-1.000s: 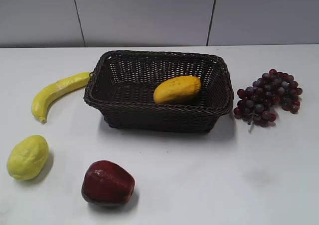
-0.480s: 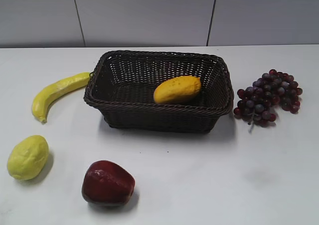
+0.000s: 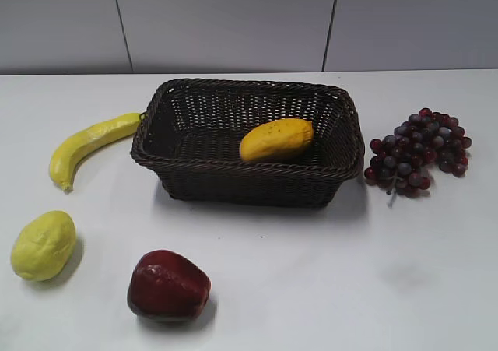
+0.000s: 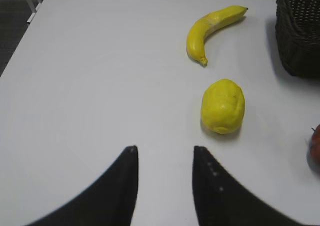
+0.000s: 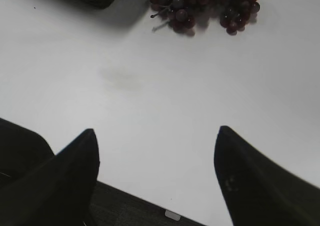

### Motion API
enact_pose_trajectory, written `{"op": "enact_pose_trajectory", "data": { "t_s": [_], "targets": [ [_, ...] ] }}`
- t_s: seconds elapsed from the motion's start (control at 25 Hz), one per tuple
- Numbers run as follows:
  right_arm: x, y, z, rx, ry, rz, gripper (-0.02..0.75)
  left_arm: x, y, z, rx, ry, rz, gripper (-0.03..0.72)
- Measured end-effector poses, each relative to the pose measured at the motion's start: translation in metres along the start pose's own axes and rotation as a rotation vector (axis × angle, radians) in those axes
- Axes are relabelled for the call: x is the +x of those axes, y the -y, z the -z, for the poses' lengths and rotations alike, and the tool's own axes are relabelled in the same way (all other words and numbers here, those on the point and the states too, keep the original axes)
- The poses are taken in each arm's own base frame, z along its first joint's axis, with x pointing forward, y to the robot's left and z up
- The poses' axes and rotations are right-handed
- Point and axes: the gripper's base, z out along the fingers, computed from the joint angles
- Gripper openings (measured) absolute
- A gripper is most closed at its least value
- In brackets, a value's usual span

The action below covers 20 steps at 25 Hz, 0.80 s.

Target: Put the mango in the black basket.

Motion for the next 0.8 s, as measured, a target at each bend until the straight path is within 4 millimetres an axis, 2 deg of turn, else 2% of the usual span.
{"op": "enact_pose_trajectory", "data": {
  "t_s": [0.2,0.56,0.8],
  "targets": [
    [0.004,0.003,0.006,0.077,0.027,-0.071,0.554,0.0,0.0,0.0,0.0,0.0,0.0,0.272],
    [0.026,0.001,0.036,0.306,0.199,-0.234,0.554,0.0,0.0,0.0,0.0,0.0,0.0,0.272],
    [0.027,0.0,0.037,0.334,0.202,-0.263,0.554,0.0,0.0,0.0,0.0,0.0,0.0,0.272]
  ]
}}
